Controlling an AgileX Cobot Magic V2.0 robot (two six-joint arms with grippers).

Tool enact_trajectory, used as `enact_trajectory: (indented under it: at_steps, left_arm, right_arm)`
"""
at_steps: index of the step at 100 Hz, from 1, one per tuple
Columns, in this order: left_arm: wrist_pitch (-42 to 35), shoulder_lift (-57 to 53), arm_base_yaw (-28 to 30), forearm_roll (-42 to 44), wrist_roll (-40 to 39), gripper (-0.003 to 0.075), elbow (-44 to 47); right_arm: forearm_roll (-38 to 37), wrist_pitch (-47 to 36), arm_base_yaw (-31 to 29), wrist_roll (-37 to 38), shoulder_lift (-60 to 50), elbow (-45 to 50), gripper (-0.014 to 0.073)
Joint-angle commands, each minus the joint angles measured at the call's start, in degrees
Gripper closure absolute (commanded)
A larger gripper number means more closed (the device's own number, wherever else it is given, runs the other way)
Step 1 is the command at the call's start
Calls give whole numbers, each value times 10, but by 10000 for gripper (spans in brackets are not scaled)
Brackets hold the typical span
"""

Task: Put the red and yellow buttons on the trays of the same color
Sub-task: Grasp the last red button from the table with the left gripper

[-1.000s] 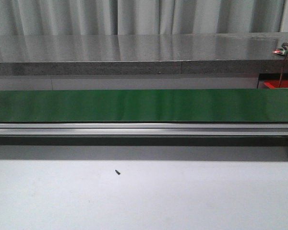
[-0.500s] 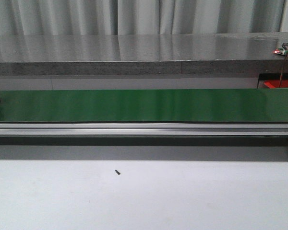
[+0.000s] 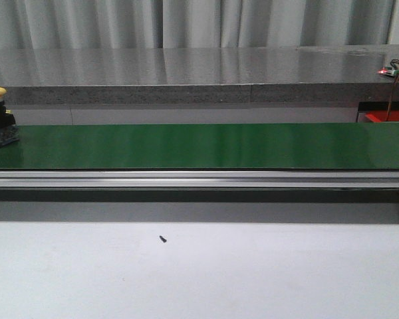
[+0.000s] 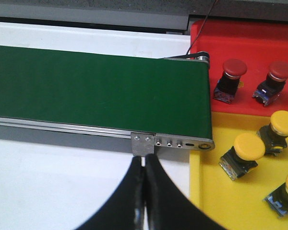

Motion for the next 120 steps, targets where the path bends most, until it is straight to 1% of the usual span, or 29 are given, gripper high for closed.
enact_trajectory:
  at_steps: [1, 16, 23, 28, 49, 57, 66, 85, 102, 109, 120]
  left_arm:
    - [-36, -24, 2, -4, -4, 185, -15]
    - [-59, -22, 1, -4, -4, 186, -15]
    - [-62, -22, 1, -4, -4, 211, -15]
    - [-62, -22, 1, -4, -4, 248, -15]
    - [-62, -22, 1, -4, -4, 470, -15]
    - [-62, -22, 1, -4, -4, 527, -15]
    - [-56, -26, 1, -4, -4, 567, -15]
    - [-16, -72, 1, -4, -4, 580, -15]
    - [-7, -143, 1, -4, -4, 582, -6]
    - [-4, -176, -4, -4, -4, 582, 7]
    - [-4, -222, -29, -10, -3, 582, 37]
  right_arm:
    - [-2, -40, 0, -4, 0, -15, 659]
    - [-2, -40, 0, -4, 0, -15, 659]
    - [-2, -40, 0, -4, 0, -15, 659]
    - [-2, -40, 0, -4, 0, -15, 659]
    - [-2, -40, 0, -4, 0, -15, 659]
    - [-2, -40, 0, -4, 0, -15, 659]
    - [-2, -40, 0, -4, 0, -15, 659]
    - [-2, -40, 0, -4, 0, -15, 659]
    - [-2, -40, 0, -4, 0, -15, 659]
    - [-2, -40, 0, -4, 0, -15, 659]
    - [-2, -40, 0, -4, 0, -15, 659]
